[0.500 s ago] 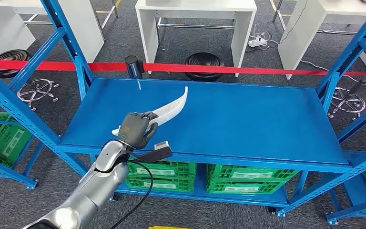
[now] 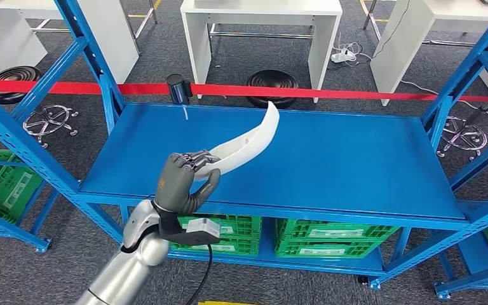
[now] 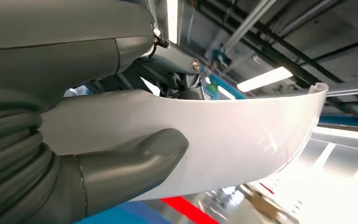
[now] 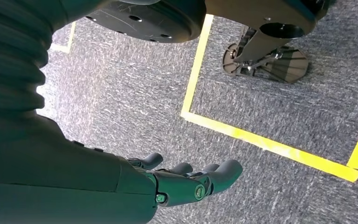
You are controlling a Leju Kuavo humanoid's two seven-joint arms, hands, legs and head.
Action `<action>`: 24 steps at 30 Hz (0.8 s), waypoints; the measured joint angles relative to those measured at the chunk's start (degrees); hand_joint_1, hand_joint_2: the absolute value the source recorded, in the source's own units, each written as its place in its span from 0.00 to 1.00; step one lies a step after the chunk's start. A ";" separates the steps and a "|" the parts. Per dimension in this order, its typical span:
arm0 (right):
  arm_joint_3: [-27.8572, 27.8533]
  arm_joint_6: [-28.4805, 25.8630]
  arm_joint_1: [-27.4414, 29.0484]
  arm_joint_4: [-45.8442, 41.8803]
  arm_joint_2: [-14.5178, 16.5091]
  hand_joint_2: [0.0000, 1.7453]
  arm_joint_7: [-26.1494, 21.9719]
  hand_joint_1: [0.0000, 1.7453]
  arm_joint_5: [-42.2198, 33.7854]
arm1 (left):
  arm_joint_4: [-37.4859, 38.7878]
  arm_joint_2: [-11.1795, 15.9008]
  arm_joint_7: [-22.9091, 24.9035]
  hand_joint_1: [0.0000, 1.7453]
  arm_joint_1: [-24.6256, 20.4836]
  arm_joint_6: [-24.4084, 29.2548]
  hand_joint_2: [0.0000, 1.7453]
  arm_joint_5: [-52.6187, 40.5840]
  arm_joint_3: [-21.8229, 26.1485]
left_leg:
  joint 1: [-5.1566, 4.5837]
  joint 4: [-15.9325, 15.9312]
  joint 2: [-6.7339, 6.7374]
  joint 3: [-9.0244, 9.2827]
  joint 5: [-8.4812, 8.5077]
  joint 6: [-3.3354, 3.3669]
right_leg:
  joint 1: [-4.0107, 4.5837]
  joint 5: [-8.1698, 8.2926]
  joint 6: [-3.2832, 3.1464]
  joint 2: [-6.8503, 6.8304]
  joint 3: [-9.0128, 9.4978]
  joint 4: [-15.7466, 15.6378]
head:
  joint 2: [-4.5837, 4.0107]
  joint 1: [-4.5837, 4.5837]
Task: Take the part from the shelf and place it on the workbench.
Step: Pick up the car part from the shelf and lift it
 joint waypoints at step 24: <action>0.01 5.55 -1.38 0.00 0.28 1.00 -5.09 0.00 3.06 | -8.31 2.65 -2.99 1.00 2.27 -39.70 1.00 31.62 -1.79 | -0.01 0.00 0.00 0.02 0.01 0.00 | -0.01 0.00 0.02 0.00 -0.01 -0.01 | 0.00 -0.01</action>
